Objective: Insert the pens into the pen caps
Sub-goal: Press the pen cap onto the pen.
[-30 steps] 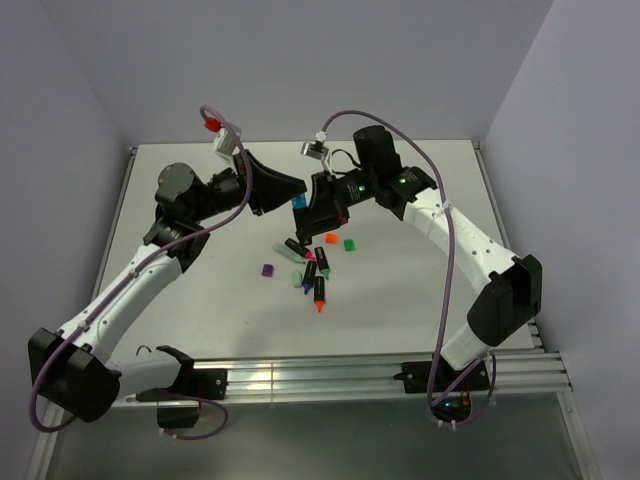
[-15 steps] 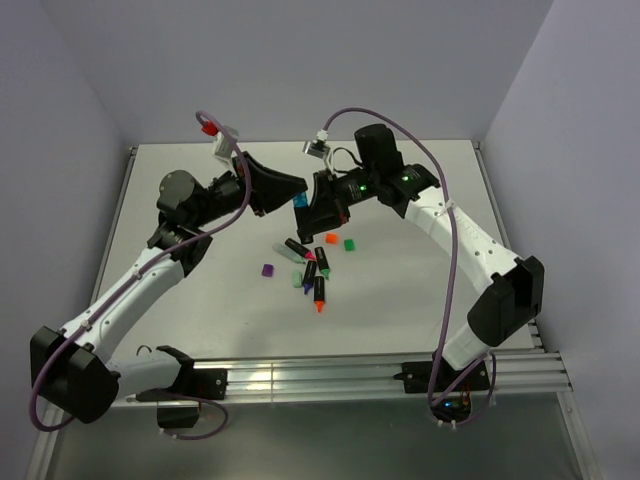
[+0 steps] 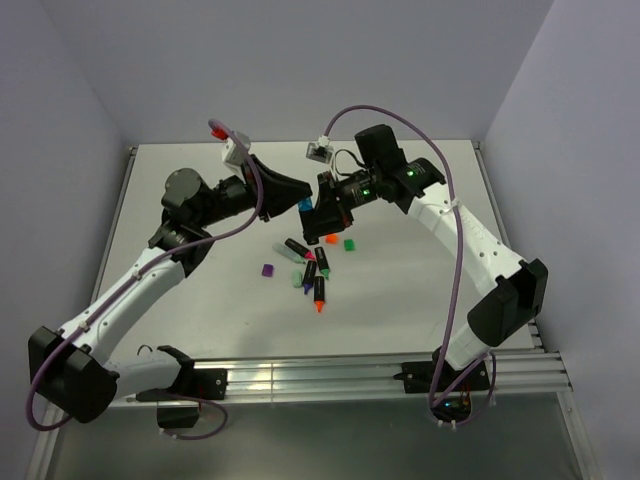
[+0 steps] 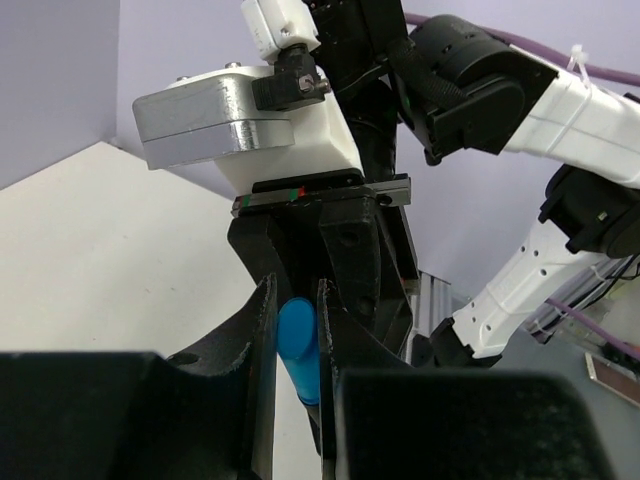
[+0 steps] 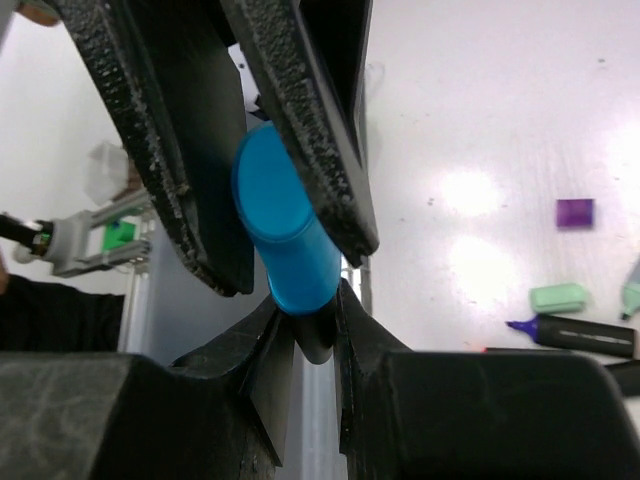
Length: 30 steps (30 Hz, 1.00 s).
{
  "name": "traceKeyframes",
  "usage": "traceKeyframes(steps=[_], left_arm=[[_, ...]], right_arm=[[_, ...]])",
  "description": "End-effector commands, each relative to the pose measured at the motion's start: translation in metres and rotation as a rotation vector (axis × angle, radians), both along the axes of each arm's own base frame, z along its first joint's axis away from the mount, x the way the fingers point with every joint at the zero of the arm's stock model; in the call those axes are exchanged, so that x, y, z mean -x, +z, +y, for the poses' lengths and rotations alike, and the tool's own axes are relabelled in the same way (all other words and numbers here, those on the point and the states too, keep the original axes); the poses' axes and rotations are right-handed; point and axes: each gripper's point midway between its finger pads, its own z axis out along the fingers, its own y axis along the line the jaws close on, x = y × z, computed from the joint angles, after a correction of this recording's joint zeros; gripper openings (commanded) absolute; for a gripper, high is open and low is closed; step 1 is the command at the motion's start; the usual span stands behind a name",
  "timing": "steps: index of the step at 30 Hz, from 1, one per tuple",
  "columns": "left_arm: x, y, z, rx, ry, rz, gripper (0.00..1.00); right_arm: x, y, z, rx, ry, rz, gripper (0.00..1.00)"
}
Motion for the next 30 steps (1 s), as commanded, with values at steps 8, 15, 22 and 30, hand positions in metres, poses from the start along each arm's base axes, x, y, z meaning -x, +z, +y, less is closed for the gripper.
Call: traceKeyframes(steps=[8,15,22,30], left_arm=[[0.140,-0.110,-0.012,-0.268,-0.660,0.412,0.00],[0.158,-0.112,-0.010,-0.287,-0.743,0.390,0.00],[0.173,-0.110,-0.007,-0.284,-0.816,0.424,0.00],[0.182,-0.113,-0.003,-0.281,-0.883,0.474,0.00]], right_arm=[[-0.061,0.123,-0.007,-0.243,-0.128,-0.565,0.00],[-0.047,0.131,-0.005,-0.283,-0.050,-0.543,0.00],[-0.049,0.117,-0.008,-0.250,-0.053,-0.605,0.00],[-0.045,0.094,-0.011,-0.158,-0.037,-0.703,0.00]])
